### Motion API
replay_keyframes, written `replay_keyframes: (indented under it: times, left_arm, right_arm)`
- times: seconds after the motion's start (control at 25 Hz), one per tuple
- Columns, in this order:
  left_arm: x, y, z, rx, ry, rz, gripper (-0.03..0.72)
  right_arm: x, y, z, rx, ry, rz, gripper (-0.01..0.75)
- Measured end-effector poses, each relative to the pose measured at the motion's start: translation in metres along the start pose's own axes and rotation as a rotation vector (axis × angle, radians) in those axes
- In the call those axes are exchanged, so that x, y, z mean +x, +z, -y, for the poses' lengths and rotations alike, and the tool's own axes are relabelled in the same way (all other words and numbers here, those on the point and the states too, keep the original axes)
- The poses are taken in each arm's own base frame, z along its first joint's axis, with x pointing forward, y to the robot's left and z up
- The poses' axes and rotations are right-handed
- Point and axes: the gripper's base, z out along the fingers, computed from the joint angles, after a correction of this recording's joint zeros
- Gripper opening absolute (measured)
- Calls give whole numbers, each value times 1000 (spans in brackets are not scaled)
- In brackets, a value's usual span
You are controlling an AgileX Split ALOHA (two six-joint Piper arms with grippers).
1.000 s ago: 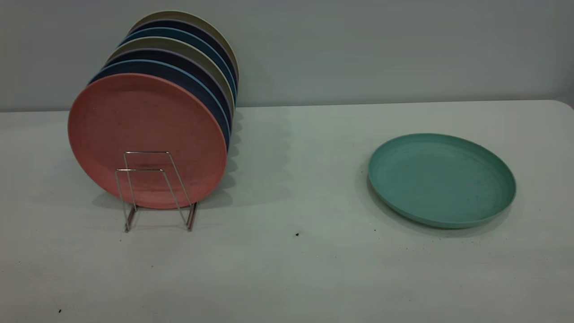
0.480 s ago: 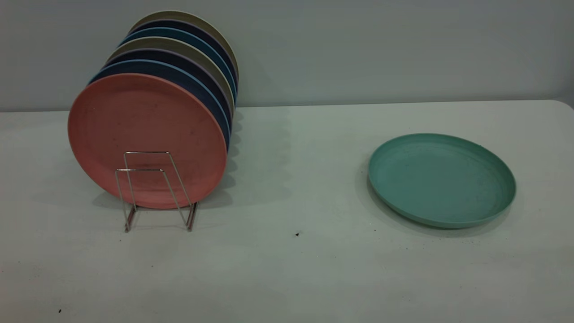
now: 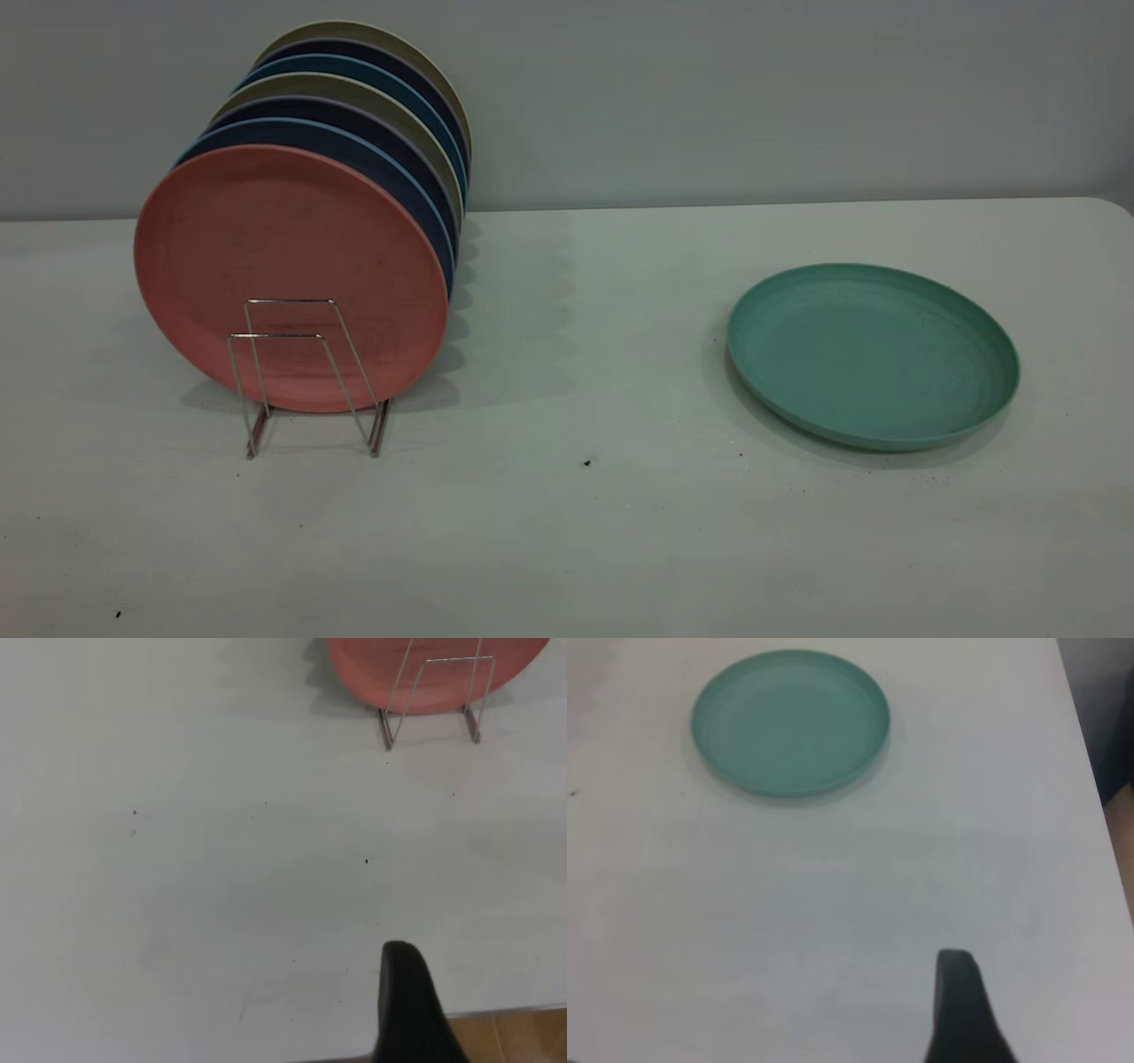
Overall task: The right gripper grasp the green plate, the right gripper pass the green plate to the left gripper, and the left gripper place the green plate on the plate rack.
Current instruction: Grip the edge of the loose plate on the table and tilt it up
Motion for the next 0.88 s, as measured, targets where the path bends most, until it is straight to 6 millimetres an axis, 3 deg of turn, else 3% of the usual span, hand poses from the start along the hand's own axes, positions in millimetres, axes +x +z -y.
replay_keyframes:
  times: [0.6,0.76,0.88]
  left_arm:
    - [-1,-1,0,0,-5,0,460]
    - [-19,-3,-1,1,-25,-45,469]
    - [-48,3,-2,3,-26,-116,495]
  right_arm:
    - [-1,-1,-1,-10,5,11,483]
    - [-17,5,-7,-79,51,29,483]
    - [-38,22,-8,-91,62,5,491]
